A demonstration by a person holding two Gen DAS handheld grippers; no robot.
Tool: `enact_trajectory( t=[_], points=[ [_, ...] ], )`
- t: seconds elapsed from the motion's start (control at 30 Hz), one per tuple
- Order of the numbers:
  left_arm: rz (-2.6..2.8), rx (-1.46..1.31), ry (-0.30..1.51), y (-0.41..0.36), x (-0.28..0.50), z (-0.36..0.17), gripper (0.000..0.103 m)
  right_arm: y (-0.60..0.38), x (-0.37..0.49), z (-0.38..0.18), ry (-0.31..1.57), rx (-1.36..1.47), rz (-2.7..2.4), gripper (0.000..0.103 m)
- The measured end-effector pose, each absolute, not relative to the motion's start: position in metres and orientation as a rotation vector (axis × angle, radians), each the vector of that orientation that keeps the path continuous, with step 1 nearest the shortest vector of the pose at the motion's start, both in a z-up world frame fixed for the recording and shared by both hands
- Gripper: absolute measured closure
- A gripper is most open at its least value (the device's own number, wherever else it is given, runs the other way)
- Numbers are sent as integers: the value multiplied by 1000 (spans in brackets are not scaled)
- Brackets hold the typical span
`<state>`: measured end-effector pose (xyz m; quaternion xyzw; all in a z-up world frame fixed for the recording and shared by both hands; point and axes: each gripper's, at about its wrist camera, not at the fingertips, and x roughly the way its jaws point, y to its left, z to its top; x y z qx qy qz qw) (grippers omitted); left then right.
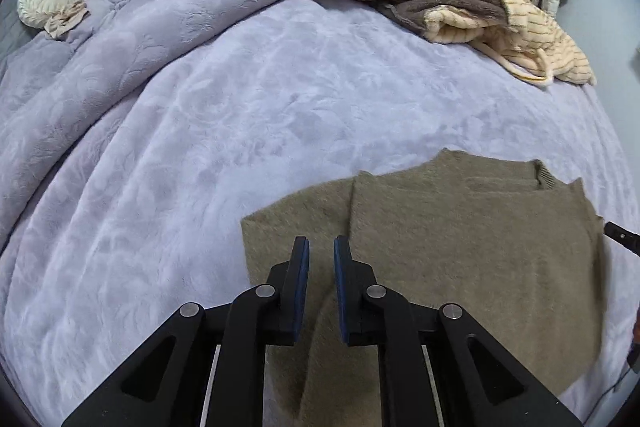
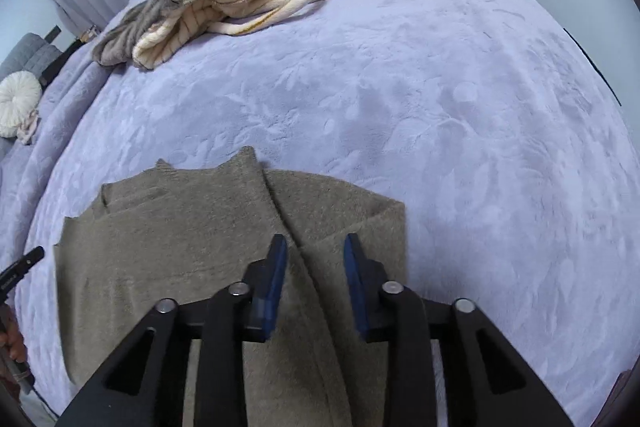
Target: Fold small clothes
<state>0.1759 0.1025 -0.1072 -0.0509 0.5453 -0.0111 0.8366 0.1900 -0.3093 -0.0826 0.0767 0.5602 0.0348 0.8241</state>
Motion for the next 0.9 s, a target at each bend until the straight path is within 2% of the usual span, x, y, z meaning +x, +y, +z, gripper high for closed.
enact_trajectory(
  t=[0.13, 0.27, 0.3, 0.4, 0.43, 0.57, 0.6, 0.63, 0.7, 0.9],
  points=[
    [-156, -119, 1185, 72, 162, -114, 89, -287, 164, -79, 1194, 161, 190, 84],
    [-103, -81, 1305, 50, 158, -167, 89, -270, 155, -119, 1256, 54, 137, 85],
    [-105, -101, 1284, 53, 154, -170, 89, -274, 153, -123, 1243, 68, 124, 88],
    [-87, -74, 1292, 62, 143, -163, 89, -298, 143, -116, 1219, 136, 55, 88],
    [-68, -57, 1309, 68, 138, -160, 89, -308, 137, -112, 1224, 159, 27, 83],
    [-23, -80, 1368, 90, 111, -140, 89, -331, 109, -86, 1243, 222, -28, 82],
    [-11, -75, 1377, 93, 103, -134, 89, -332, 98, -78, 1236, 260, -24, 78],
    [-2, -65, 1389, 94, 95, -129, 89, -332, 87, -72, 1237, 289, -16, 69],
    [-3, -70, 1422, 94, 78, -122, 89, -319, 64, -63, 1255, 319, 14, 64],
    [-37, -101, 1452, 84, 37, -106, 89, -248, 7, -70, 1393, 326, 138, 64]
  ],
)
